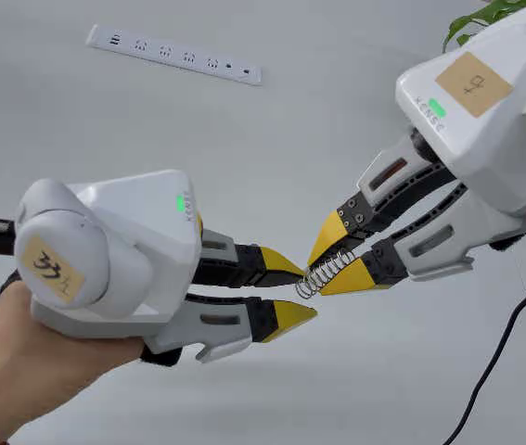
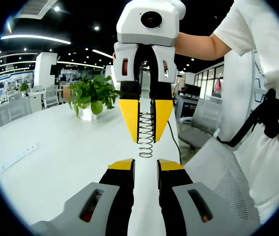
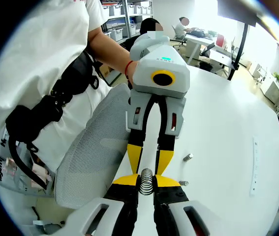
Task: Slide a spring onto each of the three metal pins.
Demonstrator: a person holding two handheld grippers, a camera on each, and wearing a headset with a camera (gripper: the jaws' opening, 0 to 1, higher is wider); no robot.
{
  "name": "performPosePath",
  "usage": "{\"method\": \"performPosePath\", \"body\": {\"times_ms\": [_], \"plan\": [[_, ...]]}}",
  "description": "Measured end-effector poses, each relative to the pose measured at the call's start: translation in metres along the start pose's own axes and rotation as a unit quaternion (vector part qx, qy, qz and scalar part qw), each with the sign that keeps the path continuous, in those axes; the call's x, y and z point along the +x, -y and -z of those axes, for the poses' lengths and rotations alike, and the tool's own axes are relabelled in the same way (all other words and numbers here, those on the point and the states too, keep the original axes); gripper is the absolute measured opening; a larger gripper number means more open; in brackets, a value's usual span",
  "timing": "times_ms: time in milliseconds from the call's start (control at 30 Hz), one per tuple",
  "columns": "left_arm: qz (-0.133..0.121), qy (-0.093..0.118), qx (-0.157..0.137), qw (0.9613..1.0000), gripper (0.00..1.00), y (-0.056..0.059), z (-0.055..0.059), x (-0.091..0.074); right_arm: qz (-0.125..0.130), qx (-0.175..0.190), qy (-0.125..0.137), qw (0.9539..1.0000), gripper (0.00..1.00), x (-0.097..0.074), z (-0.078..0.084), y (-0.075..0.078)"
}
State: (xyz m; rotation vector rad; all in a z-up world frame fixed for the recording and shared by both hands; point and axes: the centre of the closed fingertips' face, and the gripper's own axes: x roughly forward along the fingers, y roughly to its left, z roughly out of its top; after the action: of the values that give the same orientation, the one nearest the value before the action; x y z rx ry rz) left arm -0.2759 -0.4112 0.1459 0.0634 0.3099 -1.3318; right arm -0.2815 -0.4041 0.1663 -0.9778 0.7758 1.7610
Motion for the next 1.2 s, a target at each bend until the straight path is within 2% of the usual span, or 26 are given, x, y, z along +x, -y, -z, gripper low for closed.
{"method": "performPosePath", "body": {"times_ms": [200, 300, 467, 633, 833, 1033, 1200], "plan": [[-0.012, -0.007, -0.003, 0.9999, 0.17, -0.005, 0.007, -0.011, 0.017, 0.020, 0.002, 0.9997, 0.07, -0.004, 0.006, 0.004], [-0.023, -0.011, -0.004, 0.9997, 0.20, -0.009, 0.012, -0.019, 0.034, 0.038, -0.007, 0.9987, 0.07, -0.007, 0.015, 0.009], [-0.039, -0.018, -0.007, 0.9991, 0.24, -0.015, 0.019, -0.032, 0.048, 0.057, -0.013, 0.9972, 0.07, -0.011, 0.029, 0.015], [-0.064, -0.021, -0.014, 0.9976, 0.31, -0.024, 0.028, -0.048, 0.063, 0.081, -0.026, 0.9944, 0.07, -0.013, 0.047, 0.024], [-0.093, -0.029, -0.023, 0.9950, 0.38, -0.036, 0.041, -0.068, 0.080, 0.101, -0.051, 0.9904, 0.07, -0.010, 0.068, 0.034], [-0.107, -0.037, -0.027, 0.9932, 0.44, -0.045, 0.053, -0.082, 0.090, 0.111, -0.085, 0.9860, 0.07, -0.004, 0.091, 0.043], [-0.112, -0.043, -0.031, 0.9923, 0.53, -0.052, 0.062, -0.088, 0.094, 0.132, -0.089, 0.9828, 0.07, 0.004, 0.105, 0.053]]}}
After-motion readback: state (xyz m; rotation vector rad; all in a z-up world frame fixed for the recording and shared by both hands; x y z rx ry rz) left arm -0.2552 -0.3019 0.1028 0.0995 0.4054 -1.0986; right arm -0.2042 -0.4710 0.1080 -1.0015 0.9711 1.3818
